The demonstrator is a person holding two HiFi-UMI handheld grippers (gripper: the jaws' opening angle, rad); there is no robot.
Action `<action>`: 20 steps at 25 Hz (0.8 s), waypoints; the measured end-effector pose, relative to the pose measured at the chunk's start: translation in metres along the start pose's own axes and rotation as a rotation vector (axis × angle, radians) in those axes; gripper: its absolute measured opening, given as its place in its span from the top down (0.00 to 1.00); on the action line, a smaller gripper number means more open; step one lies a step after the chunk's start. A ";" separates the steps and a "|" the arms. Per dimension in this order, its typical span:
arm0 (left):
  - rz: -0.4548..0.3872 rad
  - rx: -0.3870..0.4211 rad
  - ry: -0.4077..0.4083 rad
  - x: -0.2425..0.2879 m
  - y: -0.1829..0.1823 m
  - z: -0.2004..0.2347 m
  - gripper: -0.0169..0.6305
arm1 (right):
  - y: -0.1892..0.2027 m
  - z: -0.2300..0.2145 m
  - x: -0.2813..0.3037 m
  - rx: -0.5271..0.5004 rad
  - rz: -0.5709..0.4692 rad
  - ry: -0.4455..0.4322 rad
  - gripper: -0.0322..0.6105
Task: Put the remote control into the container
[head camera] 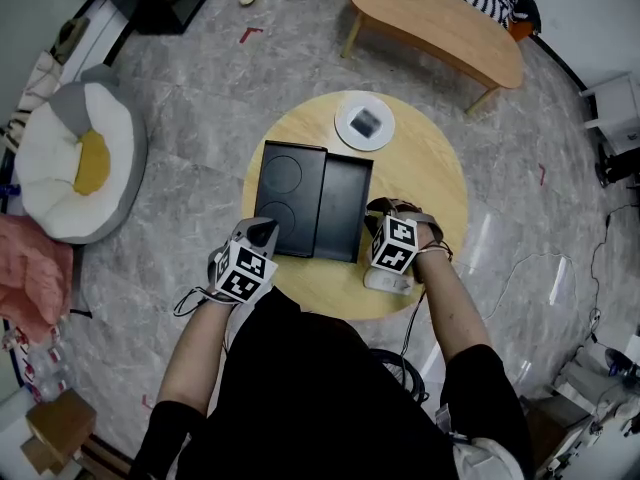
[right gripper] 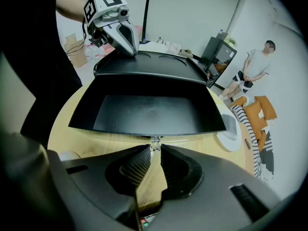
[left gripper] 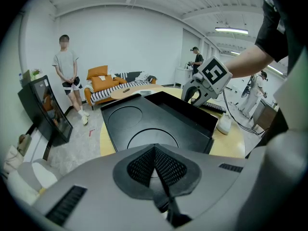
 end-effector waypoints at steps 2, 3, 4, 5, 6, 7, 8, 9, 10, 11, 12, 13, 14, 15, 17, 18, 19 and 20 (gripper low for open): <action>-0.002 0.007 -0.004 0.000 0.000 0.000 0.96 | 0.003 0.000 0.000 -0.001 0.005 0.002 0.84; -0.002 0.009 -0.006 0.000 0.000 -0.001 0.96 | 0.004 -0.001 0.000 0.002 0.006 0.003 0.84; -0.003 0.009 -0.007 0.000 0.000 -0.001 0.96 | 0.006 -0.001 -0.001 0.006 0.007 0.003 0.84; -0.003 0.008 -0.007 0.000 0.000 -0.001 0.96 | 0.007 -0.001 -0.001 0.011 0.007 0.003 0.84; -0.003 0.007 -0.006 0.000 0.000 -0.001 0.96 | 0.008 -0.001 -0.001 0.014 0.006 0.003 0.84; -0.003 0.007 -0.004 0.000 0.000 -0.001 0.96 | 0.009 0.000 -0.001 0.015 0.006 0.004 0.84; -0.003 0.006 -0.003 0.000 0.000 -0.001 0.96 | 0.009 0.000 -0.001 0.015 0.007 0.005 0.84; -0.004 0.007 -0.002 0.000 0.000 -0.001 0.96 | 0.010 -0.001 -0.001 0.013 0.010 0.006 0.84; -0.004 0.007 -0.002 0.000 0.000 -0.001 0.96 | 0.012 -0.001 -0.001 0.012 0.014 0.005 0.84; -0.005 0.007 -0.001 -0.001 0.000 -0.002 0.96 | 0.015 -0.001 -0.002 0.014 0.016 0.005 0.84; -0.006 0.010 -0.001 -0.001 0.000 -0.002 0.96 | 0.016 -0.001 -0.003 0.019 0.014 0.004 0.84; -0.007 0.014 -0.002 -0.002 -0.001 -0.002 0.96 | 0.018 -0.002 -0.004 0.025 0.011 0.003 0.84; -0.008 0.018 -0.003 -0.001 -0.001 -0.002 0.96 | 0.018 -0.002 -0.004 0.028 0.009 0.004 0.84; -0.010 0.020 -0.004 -0.001 -0.001 -0.002 0.96 | 0.018 -0.003 -0.004 0.025 0.011 0.008 0.84; -0.014 0.024 -0.006 0.000 -0.001 -0.002 0.96 | 0.018 -0.004 -0.002 0.014 0.019 0.016 0.84; -0.016 0.025 -0.006 0.000 0.000 -0.002 0.96 | 0.018 -0.004 -0.001 0.013 0.021 0.019 0.84; -0.017 0.022 -0.006 0.000 0.000 -0.002 0.96 | 0.018 -0.003 0.000 0.016 0.019 0.021 0.84; -0.019 0.015 -0.006 0.001 0.000 -0.002 0.96 | 0.018 -0.003 0.001 0.023 0.012 0.020 0.84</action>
Point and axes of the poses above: the fingertips, and each gripper's own axes: x forward along the fingers, z to its left, y out of its underside, the point moved 2 cm from there along -x, backward along the fingers, and after that the axes turned 3 degrees about x, right-handed, at the moved point
